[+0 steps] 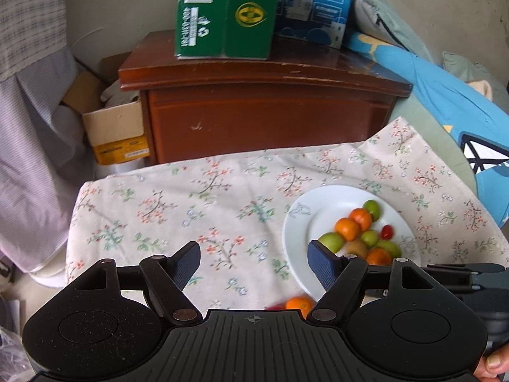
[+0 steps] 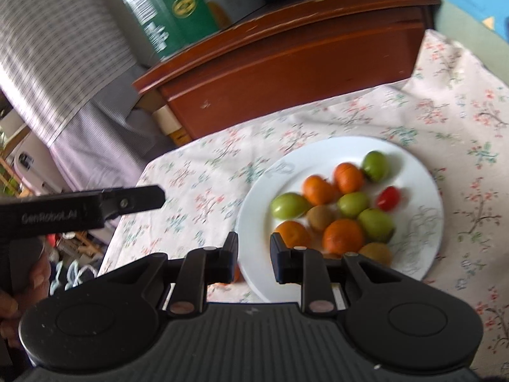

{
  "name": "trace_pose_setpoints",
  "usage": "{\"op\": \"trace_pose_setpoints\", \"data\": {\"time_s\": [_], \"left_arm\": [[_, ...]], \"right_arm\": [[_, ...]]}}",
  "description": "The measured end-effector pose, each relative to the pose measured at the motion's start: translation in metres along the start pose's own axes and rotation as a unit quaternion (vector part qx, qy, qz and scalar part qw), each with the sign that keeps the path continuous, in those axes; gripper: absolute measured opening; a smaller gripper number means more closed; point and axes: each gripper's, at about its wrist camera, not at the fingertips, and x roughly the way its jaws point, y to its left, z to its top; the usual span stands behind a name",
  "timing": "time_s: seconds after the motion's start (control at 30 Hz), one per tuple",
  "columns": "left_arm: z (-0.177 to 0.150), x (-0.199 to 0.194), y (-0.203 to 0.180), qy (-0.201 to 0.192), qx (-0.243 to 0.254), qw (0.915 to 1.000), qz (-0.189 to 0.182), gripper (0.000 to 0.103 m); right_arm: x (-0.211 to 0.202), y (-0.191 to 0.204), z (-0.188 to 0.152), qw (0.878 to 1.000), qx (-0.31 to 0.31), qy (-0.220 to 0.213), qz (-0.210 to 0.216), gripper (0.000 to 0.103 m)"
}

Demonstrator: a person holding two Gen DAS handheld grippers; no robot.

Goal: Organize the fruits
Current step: 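Open both grippers to release the mandarin and tomato on the plate, then grasp a cherry tomato with the left gripper while the right gripper grasps the last mandarin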

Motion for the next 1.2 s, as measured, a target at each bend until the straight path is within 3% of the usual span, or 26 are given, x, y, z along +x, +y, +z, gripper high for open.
{"op": "trace_pose_setpoints", "data": {"time_s": [0.5,1.2], "left_arm": [[-0.014,0.007,0.022,0.028,-0.023,0.9993,0.015,0.076],[-0.026,0.014,0.037,0.046,-0.037,0.9981,0.019,0.077]], "right_arm": [[0.022,0.031,-0.017,0.997,-0.074,0.027,0.013,0.024],[0.049,0.054,-0.033,0.984,-0.173,0.019,-0.030,0.032]]}}
